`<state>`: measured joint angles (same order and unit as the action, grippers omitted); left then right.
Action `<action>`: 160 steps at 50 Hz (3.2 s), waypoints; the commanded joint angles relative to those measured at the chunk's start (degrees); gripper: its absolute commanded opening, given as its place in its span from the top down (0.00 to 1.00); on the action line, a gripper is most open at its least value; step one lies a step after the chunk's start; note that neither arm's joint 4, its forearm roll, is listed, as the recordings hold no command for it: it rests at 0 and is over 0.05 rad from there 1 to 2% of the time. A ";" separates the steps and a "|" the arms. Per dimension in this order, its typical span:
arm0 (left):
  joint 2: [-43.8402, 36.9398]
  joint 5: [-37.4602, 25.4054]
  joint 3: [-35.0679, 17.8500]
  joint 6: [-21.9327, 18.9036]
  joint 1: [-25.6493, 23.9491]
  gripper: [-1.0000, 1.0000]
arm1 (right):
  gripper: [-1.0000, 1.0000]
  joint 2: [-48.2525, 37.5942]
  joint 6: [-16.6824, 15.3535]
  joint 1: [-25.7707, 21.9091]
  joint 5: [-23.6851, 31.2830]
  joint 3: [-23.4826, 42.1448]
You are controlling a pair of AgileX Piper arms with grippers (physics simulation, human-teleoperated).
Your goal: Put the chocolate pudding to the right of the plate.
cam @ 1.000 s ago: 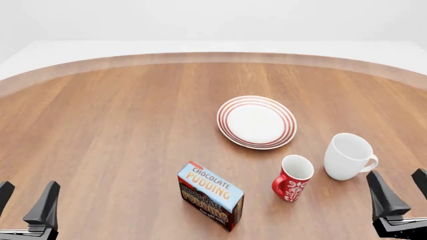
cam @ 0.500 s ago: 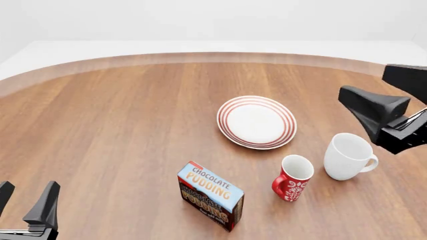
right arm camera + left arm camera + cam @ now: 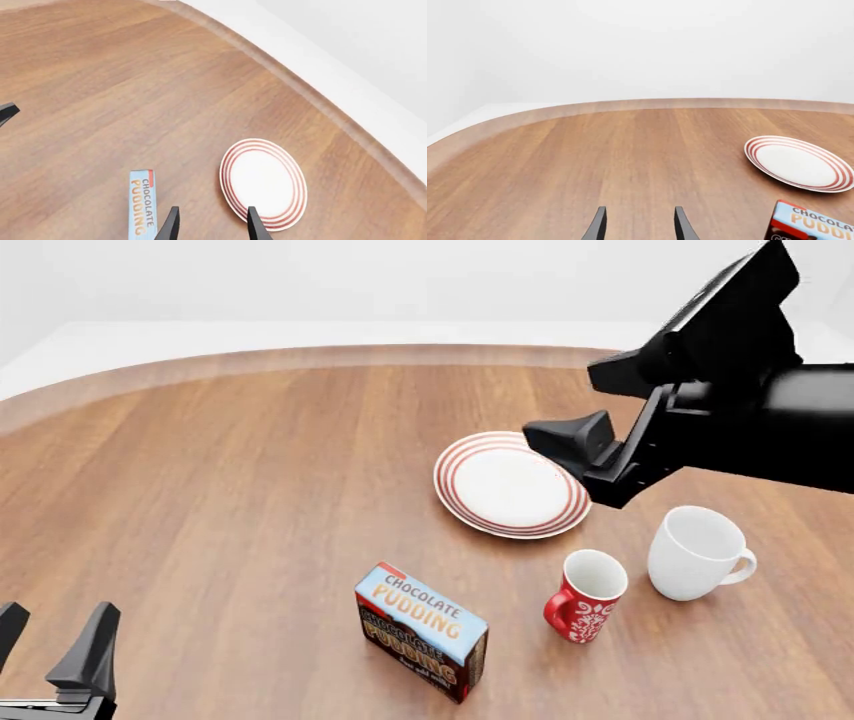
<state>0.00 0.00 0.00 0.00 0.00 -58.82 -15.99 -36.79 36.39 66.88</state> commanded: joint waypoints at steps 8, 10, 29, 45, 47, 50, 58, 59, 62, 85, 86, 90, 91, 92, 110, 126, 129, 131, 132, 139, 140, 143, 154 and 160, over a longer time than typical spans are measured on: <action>0.00 0.00 0.00 0.00 0.00 0.00 | 0.00 -6.76 2.29 -5.23 0.00 -0.70; 0.00 0.00 0.00 0.00 0.00 0.00 | 0.00 -7.19 3.21 -6.04 0.35 -0.54; 0.00 0.00 0.00 0.00 0.00 0.00 | 0.00 -12.15 7.35 -10.95 -4.23 -4.81; 0.00 0.00 0.00 0.00 0.00 0.00 | 0.00 -14.53 7.64 -11.13 -8.79 -8.40; 0.00 0.00 0.00 0.00 0.00 0.00 | 0.00 -14.79 7.89 -11.30 -8.98 -8.50; 0.00 0.00 0.00 0.00 0.00 0.00 | 0.00 -15.49 7.47 -11.29 -9.57 -8.58; 0.00 0.00 0.00 0.00 0.00 0.00 | 0.00 -17.38 7.94 -11.35 -11.86 -10.18; 0.00 0.00 0.00 0.00 0.00 0.00 | 0.00 -17.88 7.92 -11.45 -12.14 -10.29; 0.00 0.00 0.00 0.00 0.00 0.00 | 0.00 -18.52 8.02 -11.61 -12.39 -9.99; 0.00 0.00 0.00 0.00 0.00 0.00 | 0.00 -21.90 9.95 -13.01 -14.90 -10.43; 0.00 0.00 0.00 0.00 0.00 0.00 | 0.00 -22.22 10.22 -13.20 -15.04 -10.39; 0.00 0.00 0.00 0.00 0.00 0.00 | 0.00 -22.66 10.64 -13.38 -16.00 -11.38; 0.00 0.00 0.00 0.00 0.00 0.00 | 0.00 -23.17 10.84 -13.59 -16.16 -11.45; 0.00 0.00 0.00 0.00 0.00 0.00 | 0.00 -23.29 10.73 -13.57 -16.29 -11.47; 0.00 0.00 0.00 0.00 0.00 0.00 | 0.00 -25.78 12.67 -12.95 -18.87 -13.62; 0.00 0.00 0.00 0.00 0.00 0.00 | 0.00 -28.12 13.97 -13.42 -20.69 -14.85; 0.00 0.00 0.00 0.00 0.00 0.00 | 0.00 -28.41 14.72 -13.61 -21.01 -15.20; 0.00 0.00 0.00 0.00 0.00 0.00 | 0.00 -28.57 14.82 -13.52 -21.47 -15.57; 0.00 0.00 0.00 0.00 0.00 0.00 | 0.00 -28.53 14.85 -13.57 -21.59 -15.71; 0.00 0.00 0.00 0.00 0.00 0.00 | 0.00 -29.41 15.68 -13.11 -22.53 -16.43; 0.00 0.00 0.00 0.00 0.00 0.00 | 0.00 -29.47 15.62 -12.93 -22.67 -16.58; 0.00 0.00 0.00 0.00 0.00 0.00 | 0.00 -29.82 16.37 -12.66 -23.19 -16.91; 0.00 0.00 0.00 0.00 0.00 0.00 | 0.00 -31.10 17.34 -11.43 -25.17 -18.58; 0.00 0.00 0.00 0.00 0.00 0.00 | 0.00 -32.19 17.16 -10.97 -26.38 -19.33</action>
<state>0.00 0.00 0.00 0.00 0.00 -89.67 0.96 -48.61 11.75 48.82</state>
